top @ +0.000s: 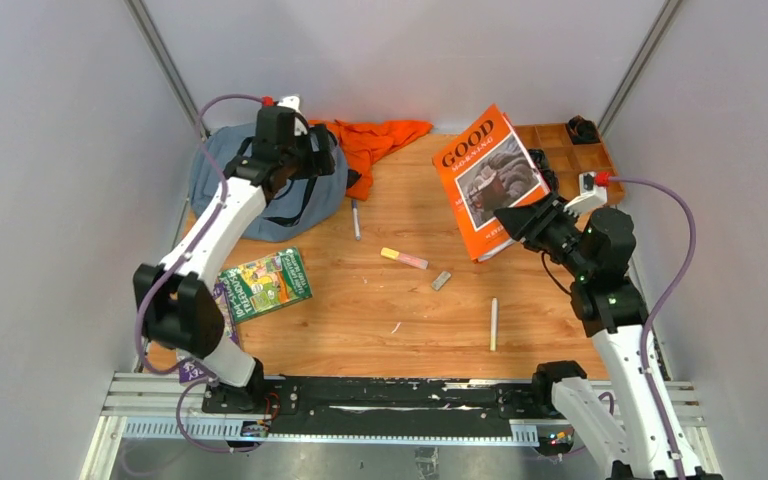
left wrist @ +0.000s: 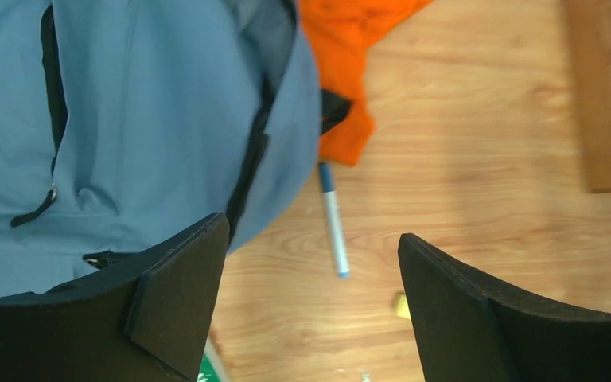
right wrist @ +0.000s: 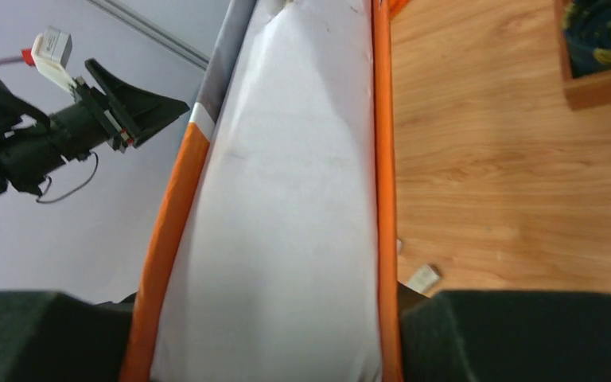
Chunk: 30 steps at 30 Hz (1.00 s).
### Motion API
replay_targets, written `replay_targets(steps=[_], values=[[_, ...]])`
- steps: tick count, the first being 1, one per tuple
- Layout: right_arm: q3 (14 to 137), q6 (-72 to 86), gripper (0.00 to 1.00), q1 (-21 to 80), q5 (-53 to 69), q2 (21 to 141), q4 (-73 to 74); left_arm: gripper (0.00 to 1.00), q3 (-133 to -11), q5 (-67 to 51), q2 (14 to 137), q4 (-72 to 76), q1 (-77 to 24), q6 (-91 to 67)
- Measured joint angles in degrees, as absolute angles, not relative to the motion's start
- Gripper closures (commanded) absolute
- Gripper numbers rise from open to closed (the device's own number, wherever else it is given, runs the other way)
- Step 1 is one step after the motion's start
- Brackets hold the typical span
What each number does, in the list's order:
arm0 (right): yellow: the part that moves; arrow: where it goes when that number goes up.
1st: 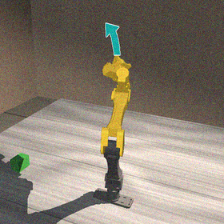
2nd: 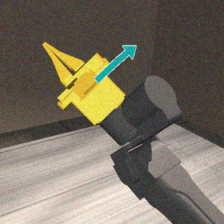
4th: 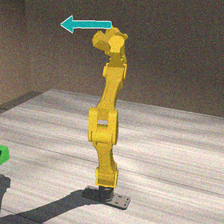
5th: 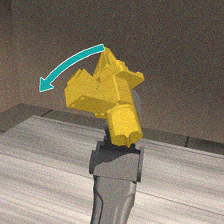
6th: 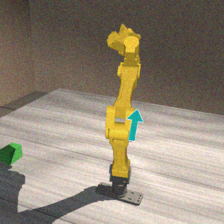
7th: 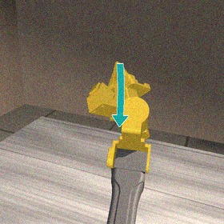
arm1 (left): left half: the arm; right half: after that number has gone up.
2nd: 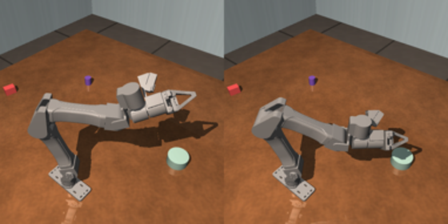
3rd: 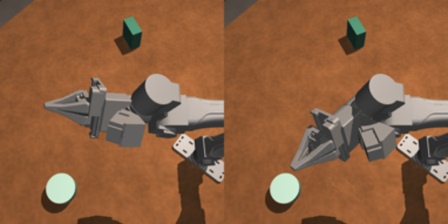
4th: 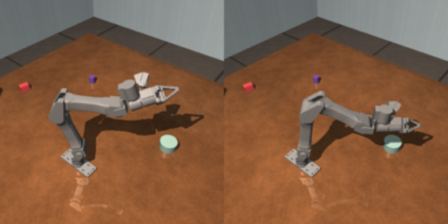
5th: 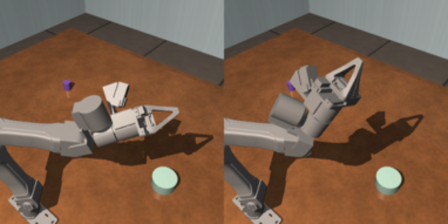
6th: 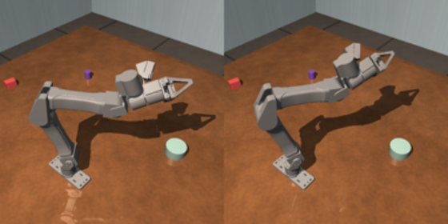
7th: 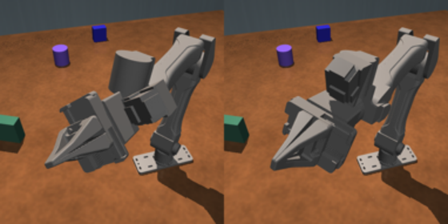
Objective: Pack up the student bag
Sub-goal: Place the book in the student bag.
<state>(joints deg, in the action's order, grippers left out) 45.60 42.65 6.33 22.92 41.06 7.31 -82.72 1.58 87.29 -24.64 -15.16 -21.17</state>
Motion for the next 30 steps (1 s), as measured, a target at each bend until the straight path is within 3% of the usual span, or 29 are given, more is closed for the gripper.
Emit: replay_targets(steps=[8,13,15,21,22,30], values=[[45.78,37.30,1.00,6.31,21.52,41.19,18.92,0.09,-93.08,5.26,103.35,-32.82,-15.22,-14.26],[44.91,36.73,1.00,6.31,21.47,39.42,20.95,0.13,-93.97,5.58,107.77,-33.95,-15.25,-13.23],[44.40,36.71,1.00,6.31,21.50,38.98,21.06,0.23,-93.95,6.07,109.23,-33.93,-15.25,-13.21],[43.03,36.73,1.00,6.31,21.54,38.72,21.23,0.94,-94.11,8.82,111.20,-33.32,-15.22,-12.36],[42.87,36.73,1.00,6.31,21.54,38.68,21.26,1.00,-94.56,9.61,111.68,-33.50,-15.22,-11.84],[42.57,36.75,1.00,6.31,21.61,37.87,21.47,1.00,-101.10,13.23,113.19,-37.95,-14.70,-7.81]])
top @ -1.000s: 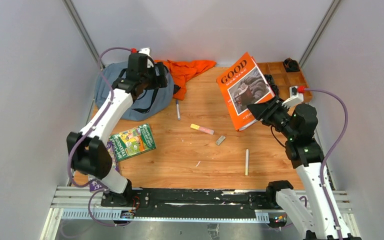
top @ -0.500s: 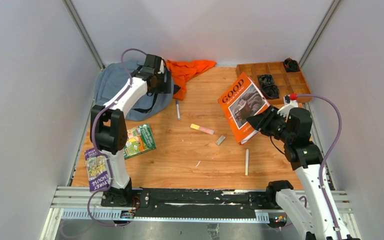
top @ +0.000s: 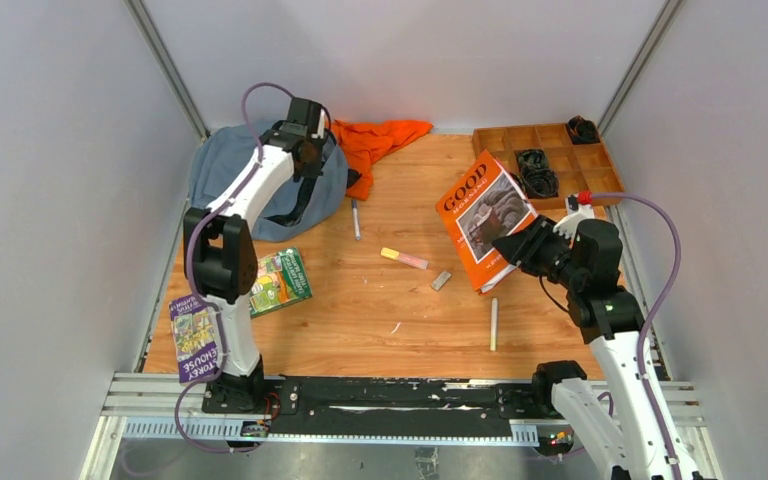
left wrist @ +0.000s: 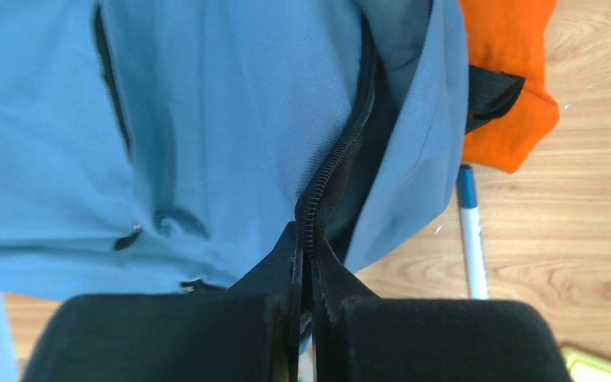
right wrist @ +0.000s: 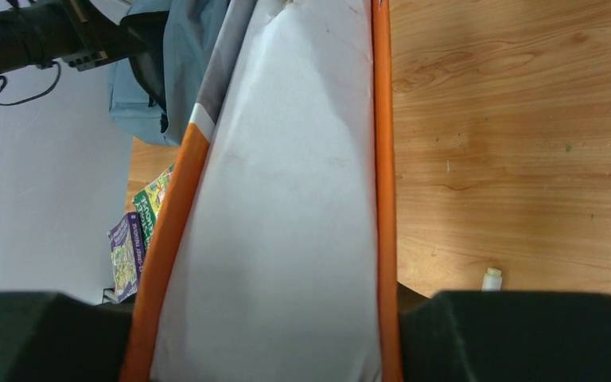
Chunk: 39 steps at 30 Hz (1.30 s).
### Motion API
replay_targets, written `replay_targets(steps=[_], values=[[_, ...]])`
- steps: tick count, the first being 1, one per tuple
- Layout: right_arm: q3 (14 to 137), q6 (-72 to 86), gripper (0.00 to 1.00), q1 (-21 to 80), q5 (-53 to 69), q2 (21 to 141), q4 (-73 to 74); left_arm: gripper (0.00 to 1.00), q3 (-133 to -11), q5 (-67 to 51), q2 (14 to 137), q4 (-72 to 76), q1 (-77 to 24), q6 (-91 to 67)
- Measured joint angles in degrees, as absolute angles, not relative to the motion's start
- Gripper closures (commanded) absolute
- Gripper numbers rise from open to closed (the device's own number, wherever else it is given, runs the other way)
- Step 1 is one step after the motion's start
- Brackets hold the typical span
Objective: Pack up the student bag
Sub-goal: Place the book in the student bag.
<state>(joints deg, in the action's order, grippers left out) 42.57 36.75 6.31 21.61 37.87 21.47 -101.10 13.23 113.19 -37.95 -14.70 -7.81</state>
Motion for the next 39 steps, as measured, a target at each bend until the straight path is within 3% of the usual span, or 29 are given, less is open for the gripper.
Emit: replay_targets(steps=[12,21,27,33,39], values=[[42.54,36.75,1.00,6.31,22.98,38.96,21.43,1.00,-102.02,14.22,89.27,-38.54,-13.54,4.38],[42.44,36.77,0.99,6.31,24.95,39.33,20.97,1.00,-103.42,11.51,88.53,-36.56,-12.80,5.21],[42.94,36.34,0.99,6.31,25.21,38.68,21.65,1.00,-94.00,5.54,84.75,-33.50,-12.78,3.77],[51.83,34.61,1.00,6.31,25.50,39.29,24.47,1.00,-83.85,-0.36,78.89,-30.81,-12.71,0.01],[52.34,42.76,1.00,8.43,36.97,44.31,10.87,1.00,-75.50,-2.85,71.99,-26.22,-12.58,-2.87]])
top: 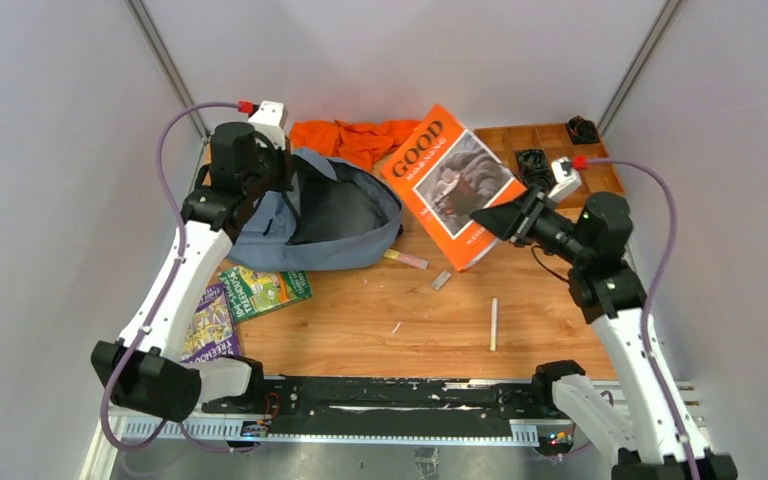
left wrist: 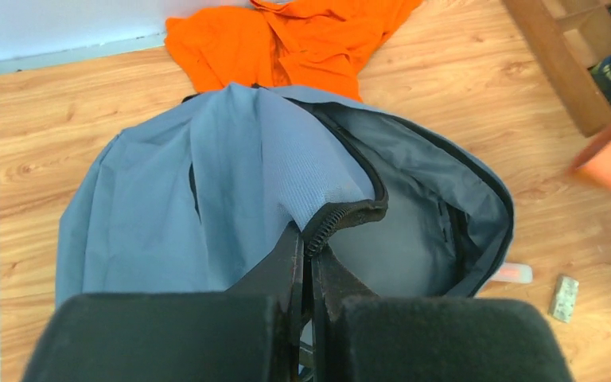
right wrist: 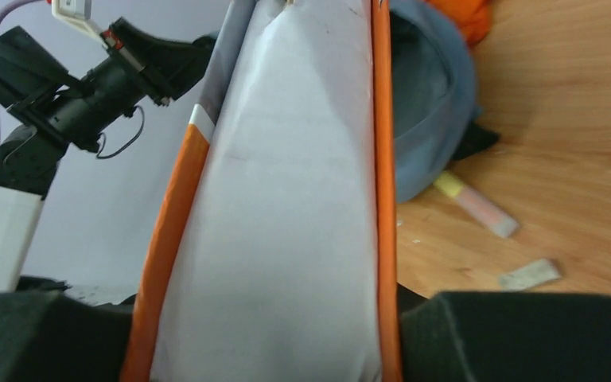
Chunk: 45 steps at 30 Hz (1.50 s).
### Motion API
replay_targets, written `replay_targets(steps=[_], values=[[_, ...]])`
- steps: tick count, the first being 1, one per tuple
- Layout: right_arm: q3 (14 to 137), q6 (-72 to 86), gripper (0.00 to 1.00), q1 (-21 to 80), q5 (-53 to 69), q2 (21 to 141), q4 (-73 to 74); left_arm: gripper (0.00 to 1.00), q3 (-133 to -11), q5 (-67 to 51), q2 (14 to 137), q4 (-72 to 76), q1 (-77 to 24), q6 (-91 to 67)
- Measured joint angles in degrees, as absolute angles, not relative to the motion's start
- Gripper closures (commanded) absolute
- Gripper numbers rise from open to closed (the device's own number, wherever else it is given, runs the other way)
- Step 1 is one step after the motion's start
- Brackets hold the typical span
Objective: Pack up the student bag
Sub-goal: Place the book in the student bag.
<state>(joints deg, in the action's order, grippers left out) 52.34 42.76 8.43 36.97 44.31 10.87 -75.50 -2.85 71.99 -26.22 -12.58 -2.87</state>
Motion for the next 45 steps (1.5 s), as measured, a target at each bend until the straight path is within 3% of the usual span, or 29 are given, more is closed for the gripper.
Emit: replay_targets(steps=[7,14,21,32,45], values=[[52.10,47.92,1.00,23.90,38.85,61.34,4.29,1.00,-65.01,-3.92,64.01,-16.97,-12.51,-6.31],[51.94,50.24,1.00,24.32,37.89,66.94,1.56,1.00,-56.47,-4.47,58.98,-9.61,-12.49,-11.20],[53.41,51.92,1.00,27.83,38.79,76.79,-0.23,1.00,-51.55,-12.32,57.58,-2.96,-12.45,-14.11],[62.89,56.18,1.00,36.07,43.11,91.37,-5.78,1.00,-51.09,-14.61,57.58,-1.83,-12.45,-15.05],[76.97,69.91,1.00,37.67,44.05,113.03,-21.74,1.00,-51.13,-15.51,54.61,-2.02,-12.45,-16.10]])
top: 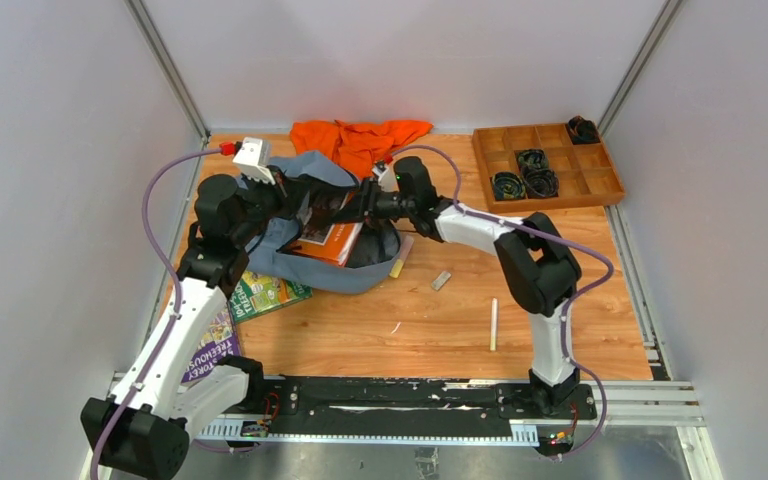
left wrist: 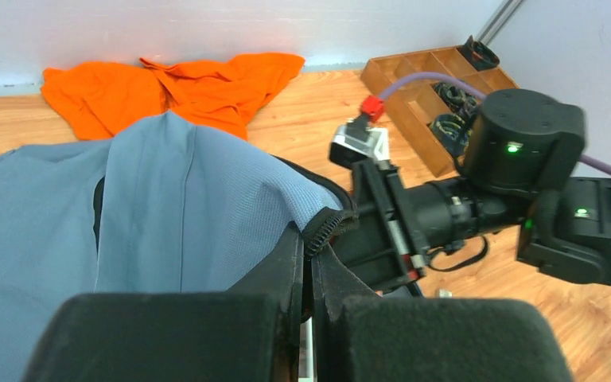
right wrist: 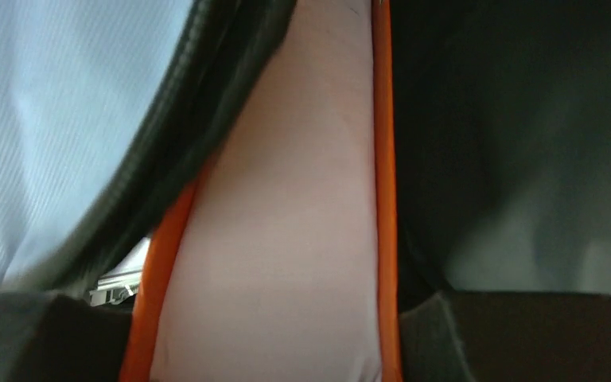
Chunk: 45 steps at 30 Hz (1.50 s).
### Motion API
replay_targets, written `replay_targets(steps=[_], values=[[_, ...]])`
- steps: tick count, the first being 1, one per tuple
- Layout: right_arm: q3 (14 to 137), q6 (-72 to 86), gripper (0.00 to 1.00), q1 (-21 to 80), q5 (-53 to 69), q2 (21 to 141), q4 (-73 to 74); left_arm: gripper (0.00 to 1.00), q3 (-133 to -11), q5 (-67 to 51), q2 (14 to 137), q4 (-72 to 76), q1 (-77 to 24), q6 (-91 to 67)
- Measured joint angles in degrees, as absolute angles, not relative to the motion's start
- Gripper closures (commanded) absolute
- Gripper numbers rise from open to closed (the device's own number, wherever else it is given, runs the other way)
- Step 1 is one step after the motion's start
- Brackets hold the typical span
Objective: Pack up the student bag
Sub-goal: Place the book in the student bag.
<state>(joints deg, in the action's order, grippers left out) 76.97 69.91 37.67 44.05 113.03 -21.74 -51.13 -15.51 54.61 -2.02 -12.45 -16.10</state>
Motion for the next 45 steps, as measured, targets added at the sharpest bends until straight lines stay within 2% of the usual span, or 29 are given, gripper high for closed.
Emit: replay_targets(steps=[5,7,8,11,15,17,27,36,45], values=[[83.99,72.44,1.00,39.68,42.89,119.33,-22.76,1.00,-51.37,-15.44,53.91,-2.81,-12.45,-16.21],[85.84,72.79,0.95,40.27,42.19,120.68,-22.76,1.00,-51.37,-15.44,53.76,-2.76,-12.45,-16.71],[86.74,72.86,0.88,40.53,41.82,121.25,-22.61,1.00,-51.37,-15.49,53.74,-2.74,-12.45,-16.99],[89.67,71.72,0.54,40.91,40.51,122.85,-20.80,1.00,-51.37,-15.64,53.74,-2.63,-12.45,-18.00],[93.34,66.39,0.17,40.91,38.59,123.85,-14.11,1.00,-51.37,-13.65,53.74,-2.74,-12.45,-18.76],[93.49,63.31,0.10,40.91,37.12,123.31,-10.98,1.00,-51.37,-12.25,53.80,-2.83,-12.43,-18.76],[86.98,51.18,0.08,40.91,31.24,112.18,2.72,1.00,-51.81,-6.96,56.01,-3.64,-12.43,-18.55],[76.44,43.55,0.09,40.80,27.35,96.75,9.28,1.00,-52.62,-5.06,56.90,-4.12,-12.43,-18.20],[63.33,35.20,0.11,37.60,17.15,78.65,17.15,1.00,-58.06,-3.81,59.42,-7.53,-12.34,-15.86]])
